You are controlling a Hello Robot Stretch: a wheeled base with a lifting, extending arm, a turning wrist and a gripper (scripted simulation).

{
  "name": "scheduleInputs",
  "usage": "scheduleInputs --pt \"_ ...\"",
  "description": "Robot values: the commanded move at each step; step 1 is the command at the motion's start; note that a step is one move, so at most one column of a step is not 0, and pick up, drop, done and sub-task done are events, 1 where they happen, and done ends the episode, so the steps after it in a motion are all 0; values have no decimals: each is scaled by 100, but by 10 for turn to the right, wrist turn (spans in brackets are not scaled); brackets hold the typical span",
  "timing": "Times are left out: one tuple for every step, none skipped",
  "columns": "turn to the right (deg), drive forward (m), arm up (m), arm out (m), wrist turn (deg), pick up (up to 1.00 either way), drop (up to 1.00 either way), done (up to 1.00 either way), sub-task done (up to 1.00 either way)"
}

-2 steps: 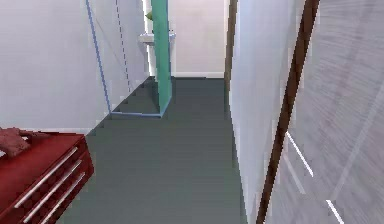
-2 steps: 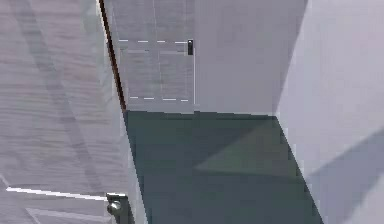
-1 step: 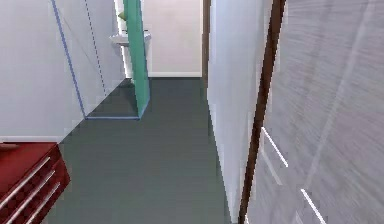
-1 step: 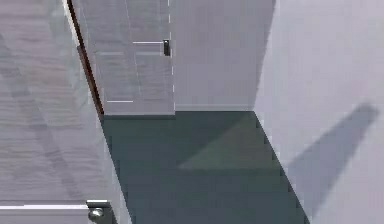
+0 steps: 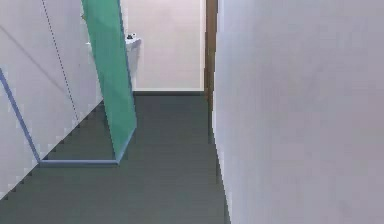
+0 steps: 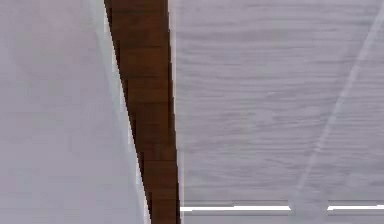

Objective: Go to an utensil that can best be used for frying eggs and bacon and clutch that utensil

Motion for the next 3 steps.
scheduleInputs --pt "0 100 0 0 0 0 0 0 0" --pt "0 100 0 0 0 0 0 0 0" --pt "0 90 0 0 0 0 0 0 0"
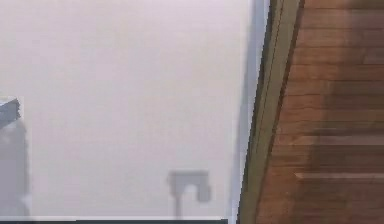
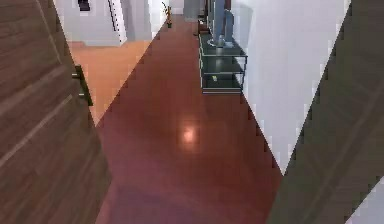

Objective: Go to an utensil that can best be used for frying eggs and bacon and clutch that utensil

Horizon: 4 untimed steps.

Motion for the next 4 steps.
scheduleInputs --pt "450 0 0 0 0 0 0 0 0" --pt "420 0 0 0 0 0 0 0 0" --pt "0 100 0 0 0 0 0 0 0" --pt "60 0 0 0 0 0 0 0 0"
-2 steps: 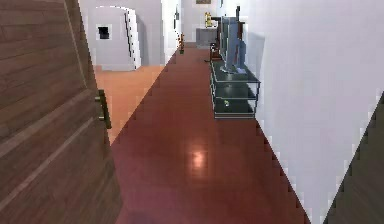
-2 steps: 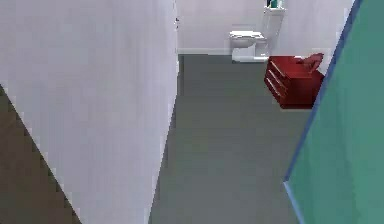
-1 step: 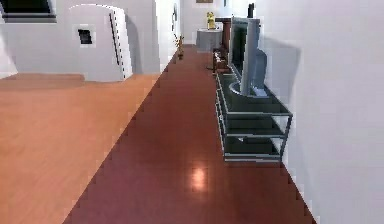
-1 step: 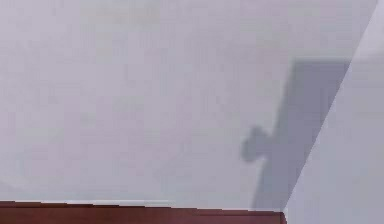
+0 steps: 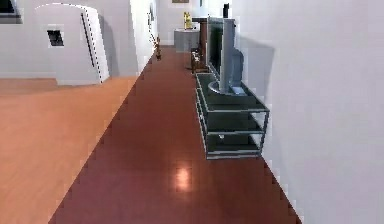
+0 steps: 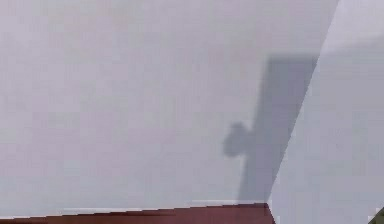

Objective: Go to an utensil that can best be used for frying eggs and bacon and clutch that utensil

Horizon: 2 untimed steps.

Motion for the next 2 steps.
scheduleInputs --pt "0 30 0 0 0 0 0 0 0" --pt "-450 0 0 0 0 0 0 0 0"
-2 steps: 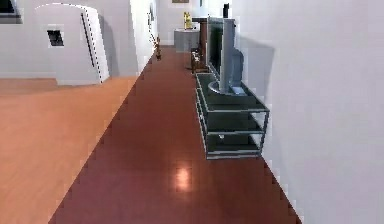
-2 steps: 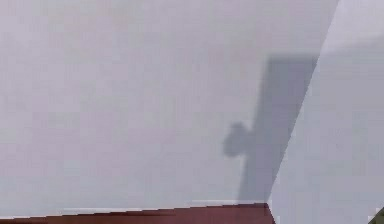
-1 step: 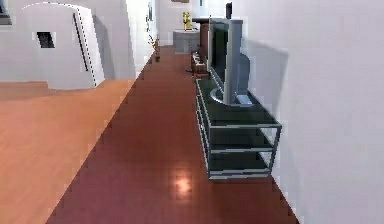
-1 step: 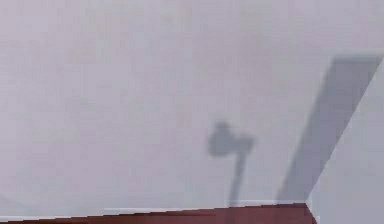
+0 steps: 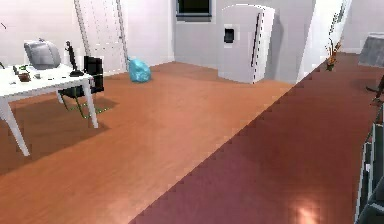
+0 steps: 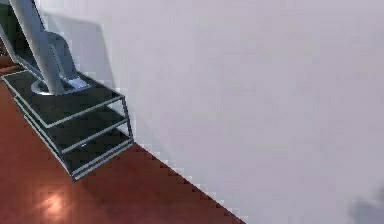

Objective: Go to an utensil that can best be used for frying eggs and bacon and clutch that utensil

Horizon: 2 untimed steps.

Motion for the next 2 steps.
scheduleInputs --pt "-180 0 0 0 0 0 0 0 0" --pt "0 55 0 0 0 0 0 0 0"
